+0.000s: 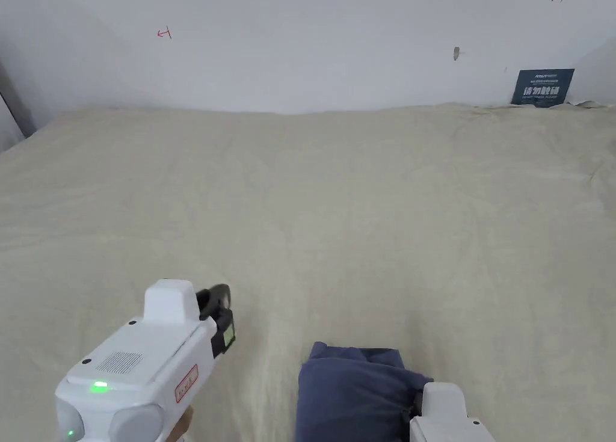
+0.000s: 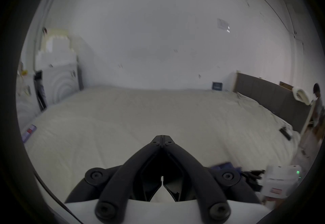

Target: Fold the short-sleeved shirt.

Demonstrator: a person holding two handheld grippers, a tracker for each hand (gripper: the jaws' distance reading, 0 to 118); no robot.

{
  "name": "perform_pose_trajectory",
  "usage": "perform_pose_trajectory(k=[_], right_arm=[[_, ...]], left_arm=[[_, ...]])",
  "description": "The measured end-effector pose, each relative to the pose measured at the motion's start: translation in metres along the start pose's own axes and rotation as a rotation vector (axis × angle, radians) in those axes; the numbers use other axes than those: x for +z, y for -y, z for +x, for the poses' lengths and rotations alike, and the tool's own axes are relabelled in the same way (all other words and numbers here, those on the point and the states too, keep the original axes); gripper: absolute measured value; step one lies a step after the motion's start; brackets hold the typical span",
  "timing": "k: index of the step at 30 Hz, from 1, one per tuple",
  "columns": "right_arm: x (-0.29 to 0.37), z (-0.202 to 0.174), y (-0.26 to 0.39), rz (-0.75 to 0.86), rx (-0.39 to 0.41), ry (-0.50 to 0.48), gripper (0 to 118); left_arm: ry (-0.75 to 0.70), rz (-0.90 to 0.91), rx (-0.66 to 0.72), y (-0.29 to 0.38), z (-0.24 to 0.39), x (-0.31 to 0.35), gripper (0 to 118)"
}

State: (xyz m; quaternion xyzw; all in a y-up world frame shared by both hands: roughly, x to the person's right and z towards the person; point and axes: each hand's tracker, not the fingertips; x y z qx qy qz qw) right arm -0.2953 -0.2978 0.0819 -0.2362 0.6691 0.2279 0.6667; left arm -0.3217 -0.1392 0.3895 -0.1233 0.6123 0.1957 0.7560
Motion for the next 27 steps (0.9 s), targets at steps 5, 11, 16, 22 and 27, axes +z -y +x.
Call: perform_pose_trajectory(k=[5,11,16,22,27], right_arm=[[0.0,0.004,-0.002,-0.009,-0.012,-0.016,0],[-0.001,0.006,-0.003,-0.018,-0.012,-0.022,0],[0.0,0.006,-0.004,-0.02,-0.013,-0.022,0],[0.0,0.007,-0.004,-0.022,0.003,-0.031,0],[0.0,0.008,-0.003,-0.021,0.002,-0.033,0]], left_arm=[[0.163,-0.227,0.133,0.019,0.0,-0.025,0],[0.269,-0.464,0.19,0.05,0.007,-0.057,48],[0.285,-0.583,0.189,0.069,0.015,-0.081,104],[0.339,-0.691,0.244,0.084,0.019,-0.106,104],[0.367,-0.703,0.276,0.09,0.019,-0.12,100]])
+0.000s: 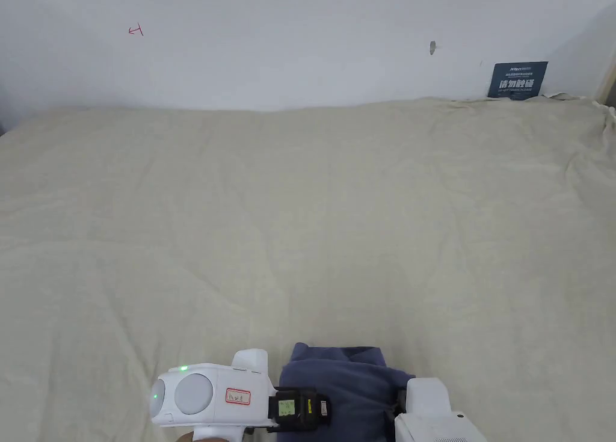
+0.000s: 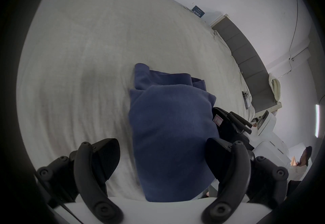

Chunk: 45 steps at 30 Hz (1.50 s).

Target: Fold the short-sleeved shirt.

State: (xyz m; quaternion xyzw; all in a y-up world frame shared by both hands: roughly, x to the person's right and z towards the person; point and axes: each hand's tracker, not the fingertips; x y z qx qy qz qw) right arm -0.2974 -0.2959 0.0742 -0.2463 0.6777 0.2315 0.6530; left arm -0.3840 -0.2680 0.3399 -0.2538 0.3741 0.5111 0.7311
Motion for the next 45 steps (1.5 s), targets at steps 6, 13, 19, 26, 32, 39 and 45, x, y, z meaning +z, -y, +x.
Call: perform_pose_trajectory(k=[6,13,19,26,32,39,45], right_arm=[[0.0,0.001,-0.001,-0.002,0.006,-0.004,0],[0.003,0.002,-0.01,-0.018,0.029,-0.017,1],[0.032,0.005,-0.036,0.075,0.064,-0.036,1],[0.074,0.013,-0.084,0.235,0.054,-0.039,1],[0.102,0.02,-0.117,0.356,0.036,-0.023,1],[0.126,0.026,-0.143,0.447,0.035,-0.004,1],[0.134,0.028,-0.152,0.48,0.036,0.011,1]], left_arm=[[0.061,-0.015,0.006,-0.003,0.002,0.002,38],[0.029,0.008,-0.016,0.001,0.014,0.004,13],[0.012,0.019,-0.071,-0.005,0.022,0.017,12],[-0.059,0.042,-0.135,-0.023,0.009,0.053,12],[-0.185,0.07,-0.151,-0.044,-0.033,0.106,11],[-0.36,0.085,-0.139,-0.063,-0.094,0.178,11],[-0.475,0.078,-0.102,-0.068,-0.134,0.229,11]])
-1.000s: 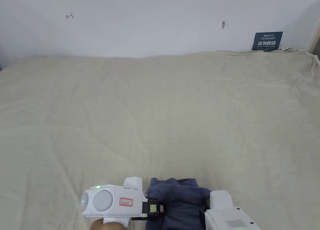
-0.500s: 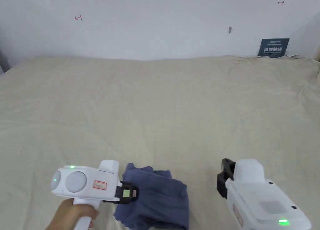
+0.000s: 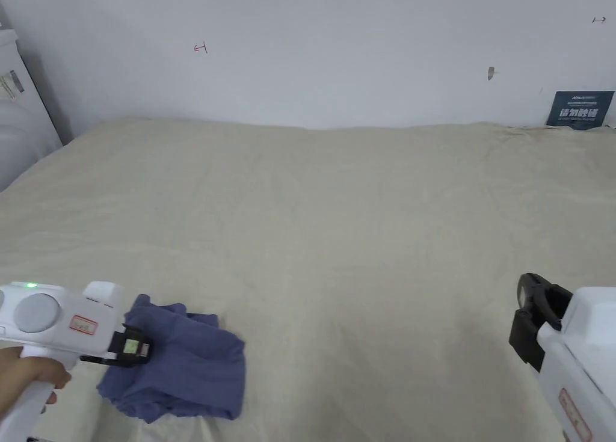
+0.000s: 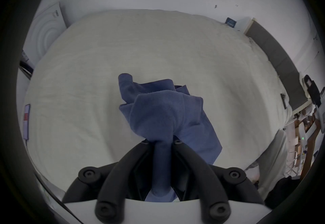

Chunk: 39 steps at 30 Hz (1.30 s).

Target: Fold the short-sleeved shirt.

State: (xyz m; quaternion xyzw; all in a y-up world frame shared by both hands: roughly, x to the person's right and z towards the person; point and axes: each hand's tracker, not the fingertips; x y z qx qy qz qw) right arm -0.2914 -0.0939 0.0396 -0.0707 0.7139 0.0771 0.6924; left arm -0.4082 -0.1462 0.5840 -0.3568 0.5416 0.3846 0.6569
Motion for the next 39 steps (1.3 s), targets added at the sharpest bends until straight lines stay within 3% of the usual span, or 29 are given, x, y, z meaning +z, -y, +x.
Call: perform_pose_trajectory(k=[8,14,17,18,22,23,31,39], right_arm=[[-0.003,0.005,0.0,-0.003,0.001,0.027,1],[-0.005,0.008,0.004,-0.02,-0.001,0.041,1],[-0.004,0.01,0.004,-0.022,0.003,0.046,1],[-0.003,0.011,0.003,-0.021,0.001,0.048,1],[-0.002,0.016,0.002,-0.018,-0.002,0.054,1],[-0.001,0.017,0.002,-0.016,-0.004,0.053,1],[0.005,0.023,-0.004,0.011,-0.011,0.047,1],[0.012,0.026,-0.022,0.068,-0.003,0.04,1]], left_arm=[[-0.136,-0.055,0.083,0.001,-0.058,-0.004,12],[-0.171,-0.075,0.135,0.006,-0.061,-0.024,14],[-0.188,-0.08,0.147,0.008,-0.061,-0.027,21],[-0.199,-0.076,0.141,0.008,-0.06,-0.026,32],[-0.283,-0.033,0.112,0.007,-0.06,-0.02,114],[-0.297,-0.027,0.112,0.007,-0.058,-0.018,118],[-0.375,0.217,0.088,0.0,-0.036,0.027,118],[-0.273,0.589,0.093,-0.006,0.015,0.093,118]])
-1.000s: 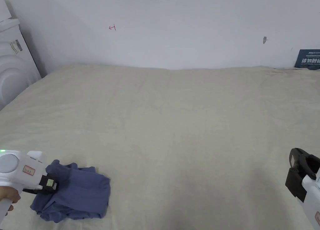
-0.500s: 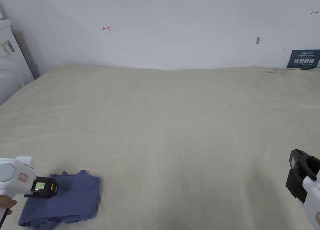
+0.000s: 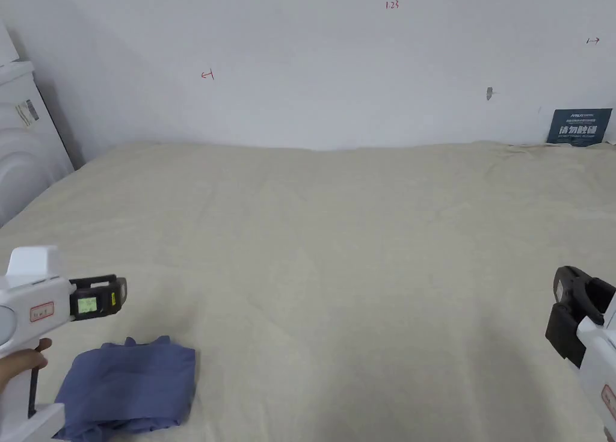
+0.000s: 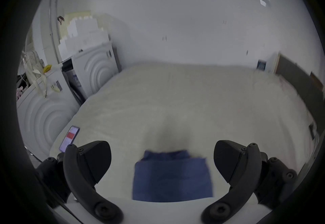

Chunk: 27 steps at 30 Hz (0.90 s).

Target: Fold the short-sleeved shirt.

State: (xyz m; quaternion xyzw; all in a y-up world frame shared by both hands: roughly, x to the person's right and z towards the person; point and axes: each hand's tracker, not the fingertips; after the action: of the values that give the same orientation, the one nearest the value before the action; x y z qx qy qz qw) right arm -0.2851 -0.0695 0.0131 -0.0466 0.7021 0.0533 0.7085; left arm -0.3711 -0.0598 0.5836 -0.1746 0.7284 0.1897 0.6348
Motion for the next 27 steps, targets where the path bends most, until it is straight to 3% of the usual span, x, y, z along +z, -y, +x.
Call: perform_pose_trajectory(k=[3,7,12,16,18,20,27], right_arm=[[0.002,0.002,-0.005,0.021,0.004,-0.001,1],[0.005,0.004,-0.01,0.037,0.003,0.0,1],[0.008,0.005,-0.014,0.051,0.0,0.004,1],[0.009,0.005,-0.016,0.058,-0.007,0.009,1],[0.009,0.007,-0.016,0.063,-0.009,0.011,1],[0.008,0.007,-0.016,0.068,-0.008,0.021,1],[0.007,0.005,-0.015,0.088,0.008,0.055,1]], left_arm=[[0.029,0.106,-0.011,-0.01,0.019,0.02,116],[0.056,0.226,-0.044,-0.016,0.05,0.042,88],[0.058,0.404,-0.129,-0.005,0.098,0.056,66],[0.044,0.46,-0.181,0.01,0.13,0.049,15],[0.052,0.47,-0.171,0.017,0.141,0.042,12],[0.07,0.5,-0.143,0.024,0.152,0.044,2],[0.096,0.583,-0.129,0.045,0.184,0.052,0]])
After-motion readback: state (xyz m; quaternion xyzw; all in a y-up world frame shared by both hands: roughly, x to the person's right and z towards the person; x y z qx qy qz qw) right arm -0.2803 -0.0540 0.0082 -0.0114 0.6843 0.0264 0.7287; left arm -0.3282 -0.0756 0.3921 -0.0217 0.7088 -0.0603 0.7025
